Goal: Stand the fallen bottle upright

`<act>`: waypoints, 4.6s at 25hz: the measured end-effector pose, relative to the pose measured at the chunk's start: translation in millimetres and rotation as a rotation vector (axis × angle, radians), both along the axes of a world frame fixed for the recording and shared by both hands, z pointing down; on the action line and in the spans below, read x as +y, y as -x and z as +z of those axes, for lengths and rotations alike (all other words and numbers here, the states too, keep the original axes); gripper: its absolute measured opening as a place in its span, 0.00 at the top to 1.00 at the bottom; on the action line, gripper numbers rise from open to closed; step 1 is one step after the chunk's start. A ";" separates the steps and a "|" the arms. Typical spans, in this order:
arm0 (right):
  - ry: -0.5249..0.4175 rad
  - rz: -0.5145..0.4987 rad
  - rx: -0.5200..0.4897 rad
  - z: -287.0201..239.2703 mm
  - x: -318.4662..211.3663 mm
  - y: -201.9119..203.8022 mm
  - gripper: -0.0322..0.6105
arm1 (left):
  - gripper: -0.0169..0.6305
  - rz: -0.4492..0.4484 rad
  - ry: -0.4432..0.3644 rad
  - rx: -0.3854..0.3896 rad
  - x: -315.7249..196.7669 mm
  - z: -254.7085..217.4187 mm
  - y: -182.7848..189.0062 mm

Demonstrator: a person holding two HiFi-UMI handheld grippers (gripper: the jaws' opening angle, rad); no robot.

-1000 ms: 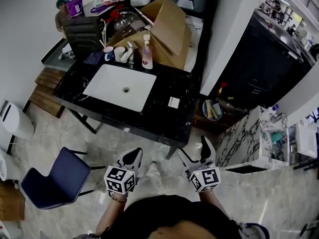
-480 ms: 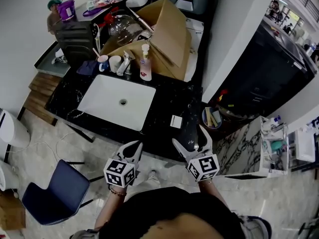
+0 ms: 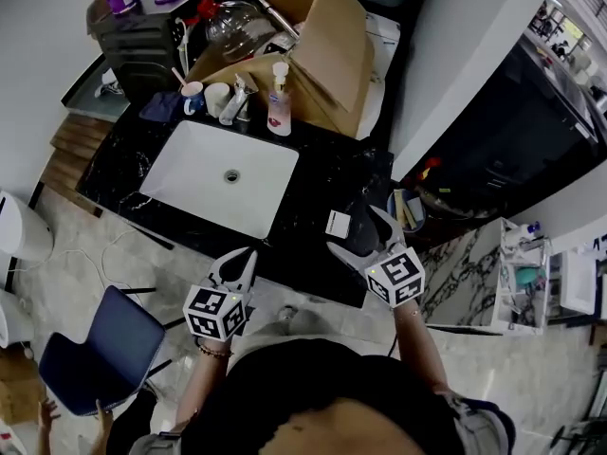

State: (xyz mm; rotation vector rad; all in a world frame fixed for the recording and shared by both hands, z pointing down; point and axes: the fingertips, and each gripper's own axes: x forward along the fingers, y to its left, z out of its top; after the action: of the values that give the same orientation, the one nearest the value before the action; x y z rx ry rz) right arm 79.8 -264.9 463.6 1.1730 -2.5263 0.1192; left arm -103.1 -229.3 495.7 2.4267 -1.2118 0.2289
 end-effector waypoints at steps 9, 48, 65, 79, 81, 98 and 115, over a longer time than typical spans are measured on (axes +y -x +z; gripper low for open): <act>0.316 -0.381 0.298 57.1 -40.1 30.1 0.24 | 0.97 -0.222 -0.015 0.010 -2.1 -9.3 37.6; 0.678 -0.702 0.820 138.6 -49.1 56.6 0.77 | 0.97 -0.650 0.007 0.029 83.2 6.1 84.0; 0.287 -0.284 0.205 51.4 -91.4 13.0 0.81 | 0.97 -0.526 -0.001 0.012 52.6 0.6 55.5; -0.015 -0.095 -0.107 52.4 -106.0 20.8 0.81 | 0.97 -0.533 0.022 -0.009 52.4 4.1 59.8; -0.036 -0.098 -0.110 52.1 -106.0 21.2 0.81 | 0.97 -0.528 0.023 -0.010 50.0 4.7 58.5; -0.098 0.080 -0.095 30.9 -47.9 -32.7 0.70 | 0.97 -0.304 -0.002 -0.012 14.4 -3.4 3.5; -0.072 0.304 -0.256 11.6 29.5 -87.6 0.83 | 0.97 -0.034 -0.115 -0.075 -17.0 -19.7 -73.0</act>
State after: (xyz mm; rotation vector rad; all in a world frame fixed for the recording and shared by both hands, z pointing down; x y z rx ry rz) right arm 167.4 -235.5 475.2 1.6614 -2.5623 0.2721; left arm -30.2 -246.3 476.0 2.5137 -1.3320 0.2488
